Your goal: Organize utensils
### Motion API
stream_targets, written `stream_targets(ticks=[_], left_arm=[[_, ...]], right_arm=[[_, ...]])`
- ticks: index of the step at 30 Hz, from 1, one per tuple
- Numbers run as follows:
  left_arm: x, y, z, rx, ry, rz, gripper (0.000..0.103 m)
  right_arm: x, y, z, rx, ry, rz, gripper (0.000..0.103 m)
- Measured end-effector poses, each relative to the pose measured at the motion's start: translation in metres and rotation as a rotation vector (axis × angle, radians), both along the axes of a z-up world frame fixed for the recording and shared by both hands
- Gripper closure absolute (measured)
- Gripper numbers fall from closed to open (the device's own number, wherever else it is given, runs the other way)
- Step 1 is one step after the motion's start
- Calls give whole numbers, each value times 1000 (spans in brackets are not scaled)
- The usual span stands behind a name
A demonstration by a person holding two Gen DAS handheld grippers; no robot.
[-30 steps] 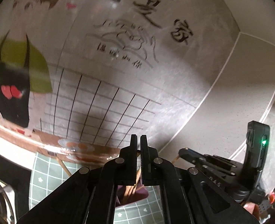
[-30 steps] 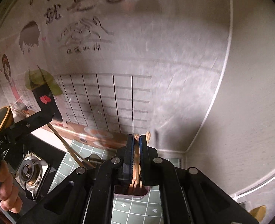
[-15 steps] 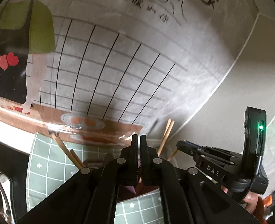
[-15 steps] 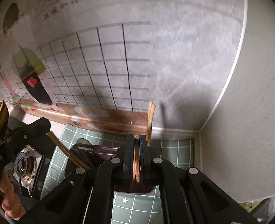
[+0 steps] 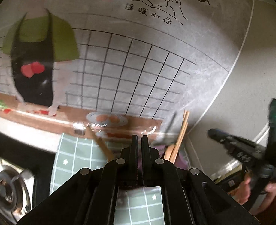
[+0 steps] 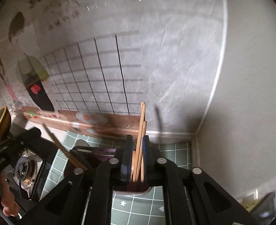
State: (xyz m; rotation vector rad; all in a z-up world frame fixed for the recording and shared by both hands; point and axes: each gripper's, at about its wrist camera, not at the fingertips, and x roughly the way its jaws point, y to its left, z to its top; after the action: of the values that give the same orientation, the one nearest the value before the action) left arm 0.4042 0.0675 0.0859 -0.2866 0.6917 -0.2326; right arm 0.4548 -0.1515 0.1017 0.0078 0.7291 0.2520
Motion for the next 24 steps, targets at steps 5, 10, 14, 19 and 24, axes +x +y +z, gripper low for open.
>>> stream_targets(ticks=[5,10,14,19,24], left_arm=[[-48,1,-3,67,-11,54,99],[-113,-6,-7,165,-59,95,99],[-161,-13,-16,197,-70,105,98],[-214,-27,-29,248,-82,114,98],[-248,-39,-37,279,-86,123,98]], right_arm=[[-57,-10,18,17,-113,-19,73],[-122,-9,18,-52,-196,-34,63],[-170,-6,6,-56,-202,-16,57],[-219,-7,-15,-25,-172,8,57],[-258,-4,-33,-47,-175,-9,57]])
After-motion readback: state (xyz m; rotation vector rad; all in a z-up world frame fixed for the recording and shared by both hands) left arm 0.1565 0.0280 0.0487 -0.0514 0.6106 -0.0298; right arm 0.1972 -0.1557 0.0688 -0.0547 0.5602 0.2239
